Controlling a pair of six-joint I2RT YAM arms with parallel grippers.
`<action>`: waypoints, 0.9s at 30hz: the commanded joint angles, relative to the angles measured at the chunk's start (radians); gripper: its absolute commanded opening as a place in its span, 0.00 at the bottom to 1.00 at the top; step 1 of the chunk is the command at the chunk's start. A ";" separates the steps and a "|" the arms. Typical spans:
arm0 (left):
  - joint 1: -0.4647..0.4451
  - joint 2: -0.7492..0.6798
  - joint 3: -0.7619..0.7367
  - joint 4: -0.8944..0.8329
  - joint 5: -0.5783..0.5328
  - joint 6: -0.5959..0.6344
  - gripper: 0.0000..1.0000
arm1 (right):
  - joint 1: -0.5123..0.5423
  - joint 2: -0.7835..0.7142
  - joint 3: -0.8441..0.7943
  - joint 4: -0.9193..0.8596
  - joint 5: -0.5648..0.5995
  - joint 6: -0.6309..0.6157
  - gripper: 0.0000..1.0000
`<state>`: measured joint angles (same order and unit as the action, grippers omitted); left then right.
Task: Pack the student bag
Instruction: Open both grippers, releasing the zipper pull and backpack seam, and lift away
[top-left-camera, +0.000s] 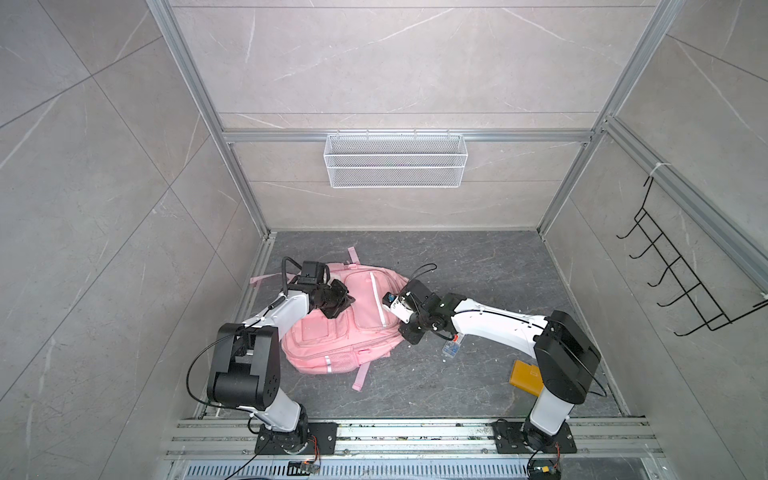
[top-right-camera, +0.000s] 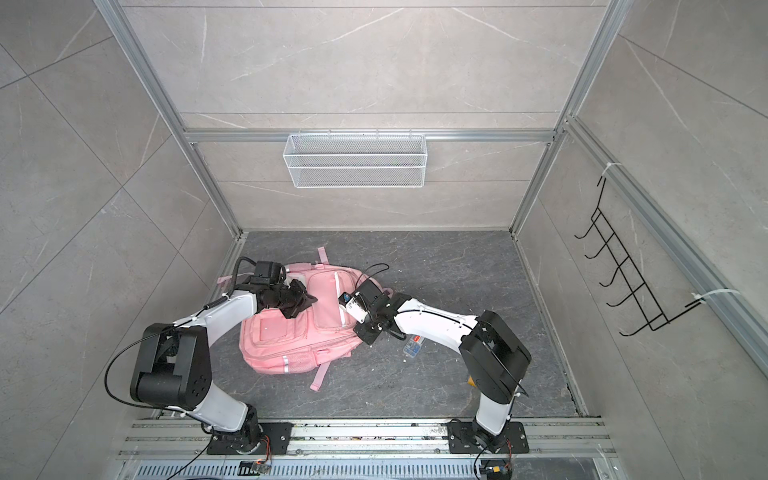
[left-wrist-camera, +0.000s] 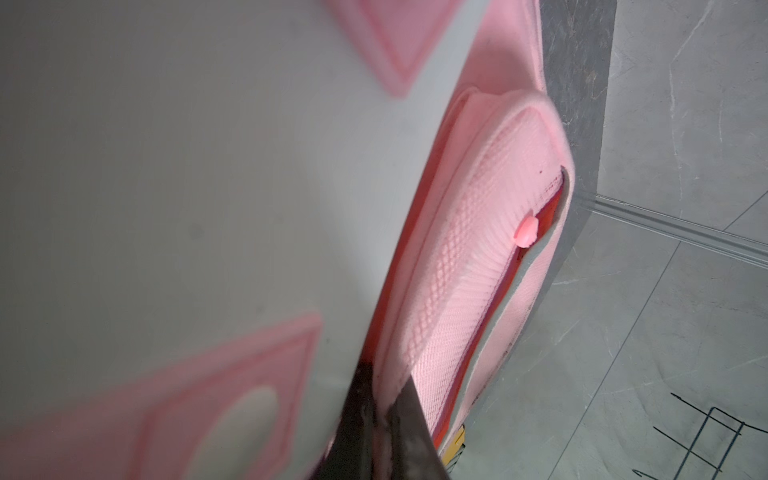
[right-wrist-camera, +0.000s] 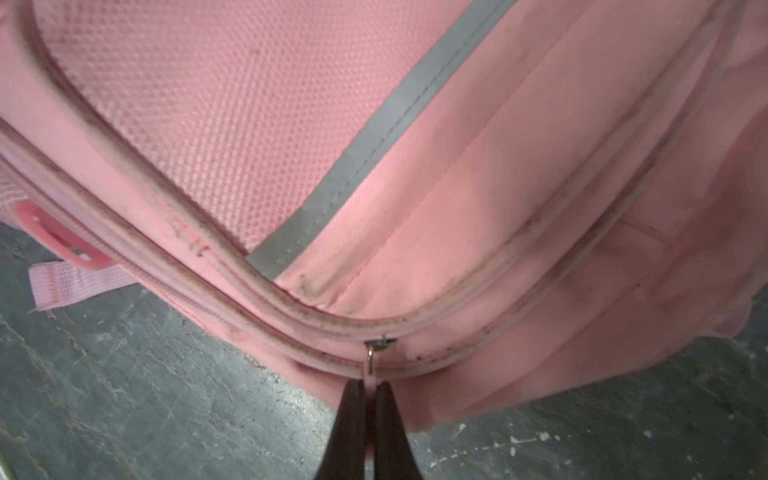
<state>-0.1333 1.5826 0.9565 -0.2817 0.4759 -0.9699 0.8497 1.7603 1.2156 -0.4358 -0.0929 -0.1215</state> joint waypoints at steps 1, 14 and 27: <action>0.021 -0.007 -0.005 0.092 -0.021 -0.051 0.00 | 0.018 -0.056 -0.031 0.030 -0.069 0.047 0.00; 0.020 0.009 -0.027 0.168 -0.003 -0.113 0.00 | 0.085 0.002 0.057 0.052 -0.232 -0.011 0.00; 0.020 -0.015 0.018 0.085 0.008 -0.008 0.03 | 0.083 0.001 0.077 0.094 -0.221 0.143 0.15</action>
<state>-0.1215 1.5826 0.9272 -0.2283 0.5049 -1.0142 0.9077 1.7702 1.2591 -0.3782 -0.2306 -0.0380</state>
